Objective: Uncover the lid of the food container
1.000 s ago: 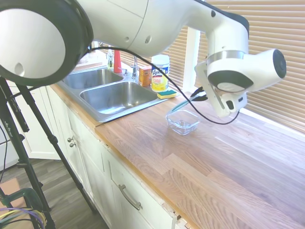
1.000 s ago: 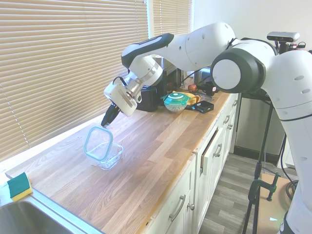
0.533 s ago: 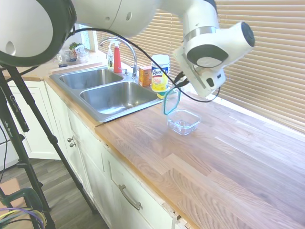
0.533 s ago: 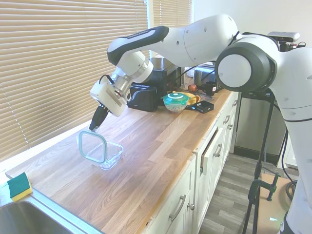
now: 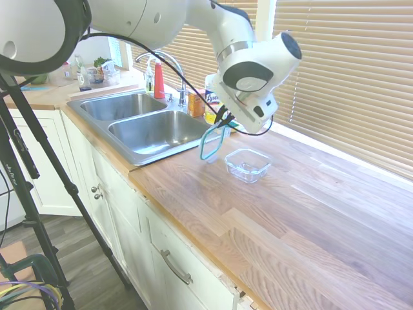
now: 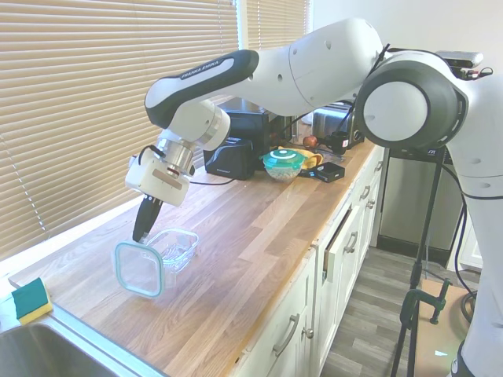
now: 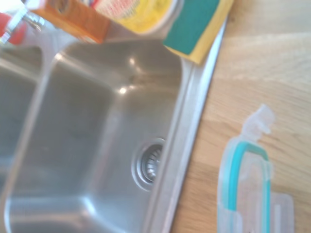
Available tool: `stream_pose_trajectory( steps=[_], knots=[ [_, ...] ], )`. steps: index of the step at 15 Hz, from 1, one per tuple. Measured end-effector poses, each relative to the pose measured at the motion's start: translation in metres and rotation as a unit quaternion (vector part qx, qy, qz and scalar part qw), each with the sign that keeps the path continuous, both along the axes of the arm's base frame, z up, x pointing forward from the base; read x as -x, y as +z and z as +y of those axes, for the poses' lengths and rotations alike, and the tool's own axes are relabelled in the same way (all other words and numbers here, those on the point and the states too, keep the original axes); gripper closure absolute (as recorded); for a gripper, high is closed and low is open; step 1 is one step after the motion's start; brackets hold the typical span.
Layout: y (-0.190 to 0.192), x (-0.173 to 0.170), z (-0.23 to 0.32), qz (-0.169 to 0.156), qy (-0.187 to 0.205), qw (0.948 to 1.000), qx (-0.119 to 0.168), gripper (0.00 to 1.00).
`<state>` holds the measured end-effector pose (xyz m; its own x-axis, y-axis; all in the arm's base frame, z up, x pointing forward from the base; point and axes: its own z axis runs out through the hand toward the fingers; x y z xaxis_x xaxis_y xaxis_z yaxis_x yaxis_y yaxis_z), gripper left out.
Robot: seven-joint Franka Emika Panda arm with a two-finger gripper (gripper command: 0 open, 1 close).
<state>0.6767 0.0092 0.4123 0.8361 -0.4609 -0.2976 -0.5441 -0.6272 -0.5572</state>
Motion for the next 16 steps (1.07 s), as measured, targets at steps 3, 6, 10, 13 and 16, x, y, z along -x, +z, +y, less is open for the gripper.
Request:
stream_pose_trajectory(
  steps=[3, 6, 10, 13, 16],
  knots=[
    [0.014, 0.003, 0.016, -0.021, 0.009, 0.9993, 0.028, 1.00],
    [0.027, 0.020, 0.055, -0.058, 0.046, 0.9914, 0.107, 1.00],
    [0.014, 0.060, 0.113, -0.119, 0.095, 0.9622, 0.226, 1.00],
    [-0.025, 0.098, 0.135, -0.130, 0.134, 0.9400, 0.285, 1.00],
    [-0.067, 0.134, 0.153, -0.112, 0.163, 0.9334, 0.300, 1.00]
  ],
)
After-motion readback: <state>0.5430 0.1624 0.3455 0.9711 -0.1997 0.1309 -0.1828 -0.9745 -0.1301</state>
